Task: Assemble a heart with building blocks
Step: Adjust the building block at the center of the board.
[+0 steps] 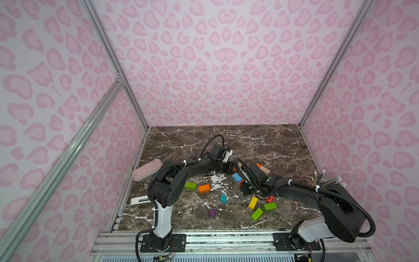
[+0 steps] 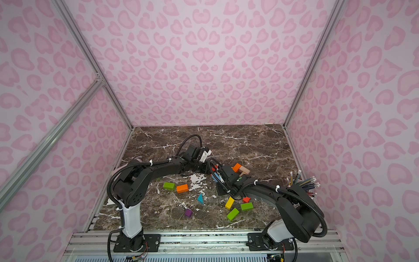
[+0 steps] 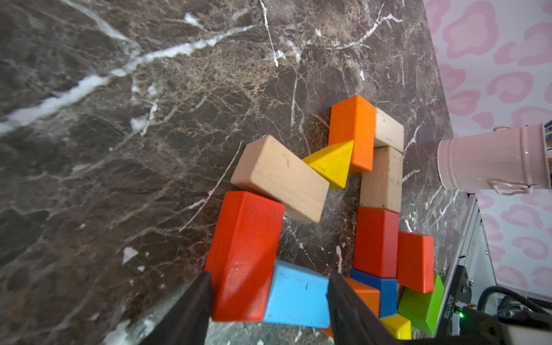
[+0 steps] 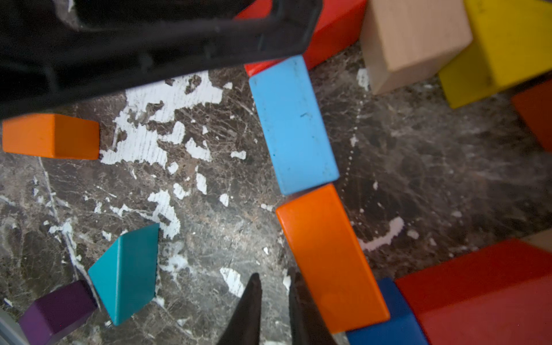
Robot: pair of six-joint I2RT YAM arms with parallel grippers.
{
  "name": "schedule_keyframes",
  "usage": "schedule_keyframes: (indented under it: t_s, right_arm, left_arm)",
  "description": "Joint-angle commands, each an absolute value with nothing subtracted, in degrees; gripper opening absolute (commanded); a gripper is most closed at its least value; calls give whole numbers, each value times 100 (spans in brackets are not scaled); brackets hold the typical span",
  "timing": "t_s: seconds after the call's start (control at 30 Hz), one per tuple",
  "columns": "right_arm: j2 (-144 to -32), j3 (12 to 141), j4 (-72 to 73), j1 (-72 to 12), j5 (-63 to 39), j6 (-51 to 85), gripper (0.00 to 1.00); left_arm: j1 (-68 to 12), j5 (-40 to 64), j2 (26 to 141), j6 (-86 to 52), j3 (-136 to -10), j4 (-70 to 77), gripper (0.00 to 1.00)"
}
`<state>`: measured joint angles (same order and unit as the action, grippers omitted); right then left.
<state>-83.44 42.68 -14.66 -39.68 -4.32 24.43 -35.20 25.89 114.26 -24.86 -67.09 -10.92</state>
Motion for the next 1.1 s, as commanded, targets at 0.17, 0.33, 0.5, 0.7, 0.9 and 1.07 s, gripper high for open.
schedule_keyframes:
  t_s: [0.17,0.33,0.5,0.7,0.9,1.07]
  right_arm:
    - [-8317,4342,-1406,-3946,-406,2407,22]
    - [-8321,4367,-1426,-3929,-388,2402,22]
    - [-8232,4366,-1402,-3933,-494,2382,22]
    - [-7820,4430,-1232,-3887,-926,2348,23]
    - [-7299,4641,-1407,-3734,-994,2218,26]
    - [-6819,4802,-1666,-3482,-993,2055,27]
  left_arm:
    - [-3551,2647,11355,-2441,-6714,-924,64]
    - [-3560,2640,11338,-2443,-6715,-932,63]
    - [-3560,2609,11313,-2443,-6739,-956,63]
    - [-3526,2419,11216,-2402,-6942,-1133,64]
    - [-3333,2106,10954,-2290,-7272,-1515,67]
    - [-3183,1663,10546,-2094,-7532,-1981,69]
